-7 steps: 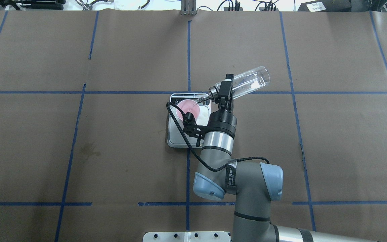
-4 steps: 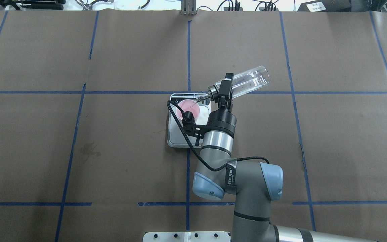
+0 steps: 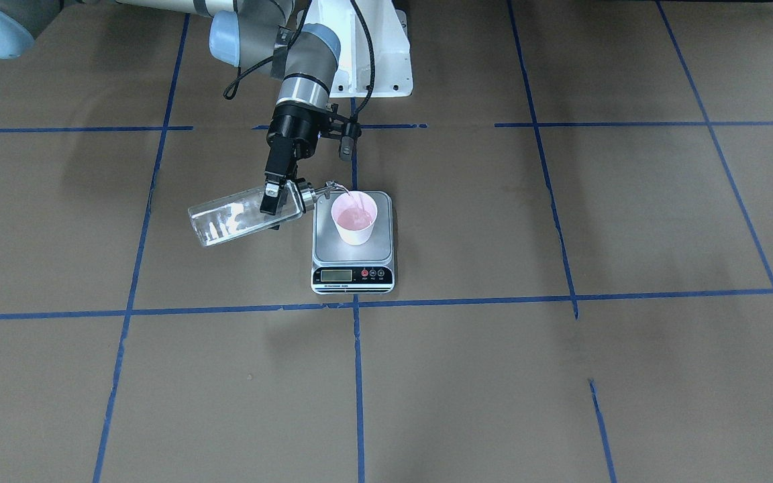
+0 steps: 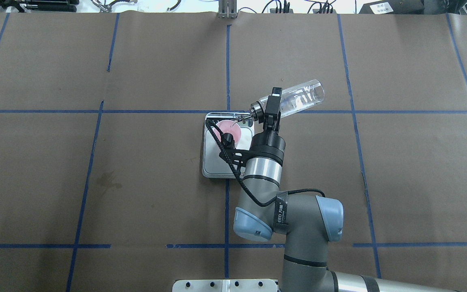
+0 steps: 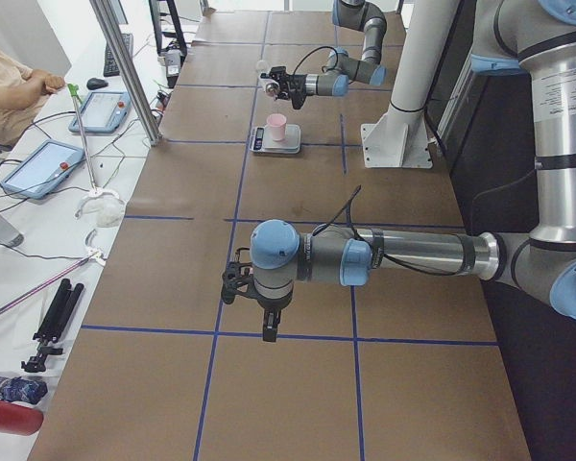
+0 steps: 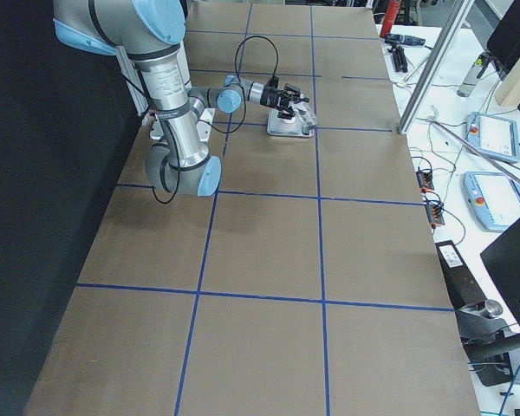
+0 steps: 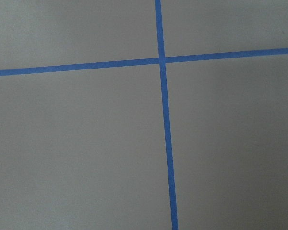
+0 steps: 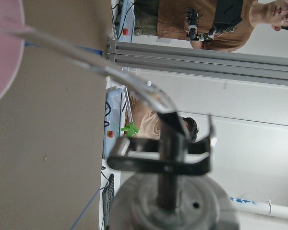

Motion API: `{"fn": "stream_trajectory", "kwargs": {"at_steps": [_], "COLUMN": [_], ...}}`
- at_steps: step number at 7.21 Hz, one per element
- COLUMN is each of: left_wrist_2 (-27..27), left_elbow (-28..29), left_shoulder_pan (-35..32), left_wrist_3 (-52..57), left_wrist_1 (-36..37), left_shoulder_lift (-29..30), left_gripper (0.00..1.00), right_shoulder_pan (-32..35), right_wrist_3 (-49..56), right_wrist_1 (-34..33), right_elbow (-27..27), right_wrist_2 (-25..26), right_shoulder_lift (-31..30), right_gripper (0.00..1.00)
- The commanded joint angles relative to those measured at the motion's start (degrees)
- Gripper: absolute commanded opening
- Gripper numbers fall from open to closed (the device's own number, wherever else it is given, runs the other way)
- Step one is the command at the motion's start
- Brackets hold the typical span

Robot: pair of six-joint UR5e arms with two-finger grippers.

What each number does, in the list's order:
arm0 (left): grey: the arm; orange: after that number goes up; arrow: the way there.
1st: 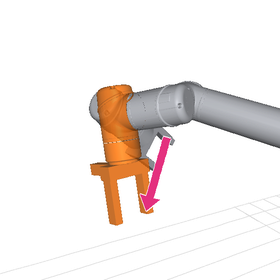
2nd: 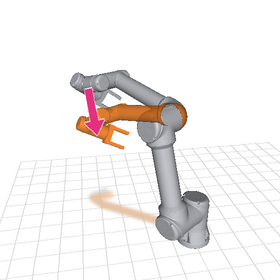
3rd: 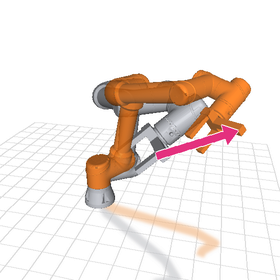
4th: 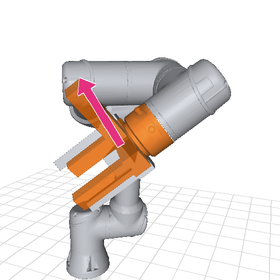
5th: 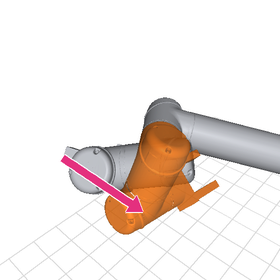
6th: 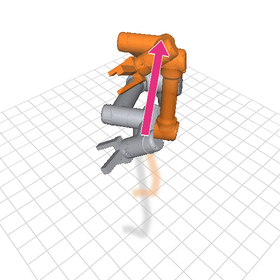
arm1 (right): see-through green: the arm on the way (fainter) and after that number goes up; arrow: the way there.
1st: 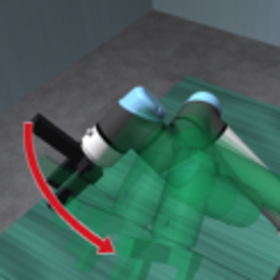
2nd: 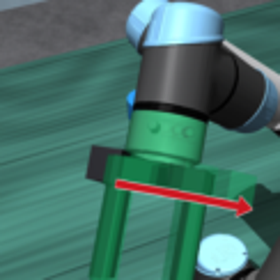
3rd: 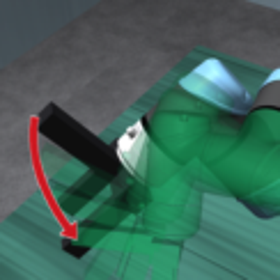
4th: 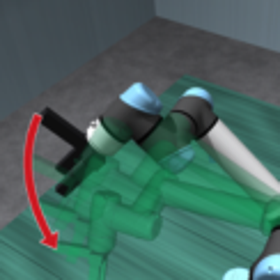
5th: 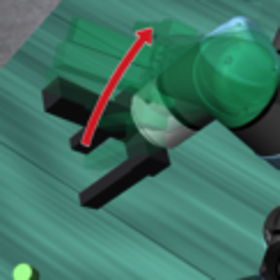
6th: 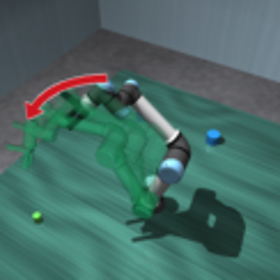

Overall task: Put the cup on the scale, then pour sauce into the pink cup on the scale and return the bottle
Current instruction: 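Tilt the bottle back upright with the right gripper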

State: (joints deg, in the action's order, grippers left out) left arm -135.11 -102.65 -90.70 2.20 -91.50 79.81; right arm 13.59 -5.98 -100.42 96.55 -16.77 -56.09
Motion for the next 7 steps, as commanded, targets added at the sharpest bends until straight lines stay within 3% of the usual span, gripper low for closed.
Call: {"fn": "stream_trajectory", "kwargs": {"at_steps": [1,3,6,7], "left_wrist_2": [-1.5,-1.5,-1.5,-1.6], "left_elbow": [0.1,0.1,0.0,0.0], "left_shoulder_pan": [0.0,0.0,0.0,0.0], "left_wrist_3": [0.1,0.1,0.1,0.1], "left_wrist_1": [0.0,0.0,-0.1,-0.1], "left_shoulder_lift": [0.0,0.0,0.0,0.0], "left_gripper": [1.00,1.00,1.00,1.00], "right_shoulder_pan": [0.0,0.2,0.9,1.3], "right_wrist_3": [-0.1,-2.5,-4.3,-11.0], "right_wrist_1": [0.9,1.7,15.2,17.2], "right_elbow": [0.0,0.5,0.4,0.5], "right_wrist_2": [-0.3,-1.1,-7.4,-10.4], "right_shoulder_lift": [-0.2,-0.1,-0.2,-0.2], "right_gripper": [0.00,0.00,0.00,0.00]}}
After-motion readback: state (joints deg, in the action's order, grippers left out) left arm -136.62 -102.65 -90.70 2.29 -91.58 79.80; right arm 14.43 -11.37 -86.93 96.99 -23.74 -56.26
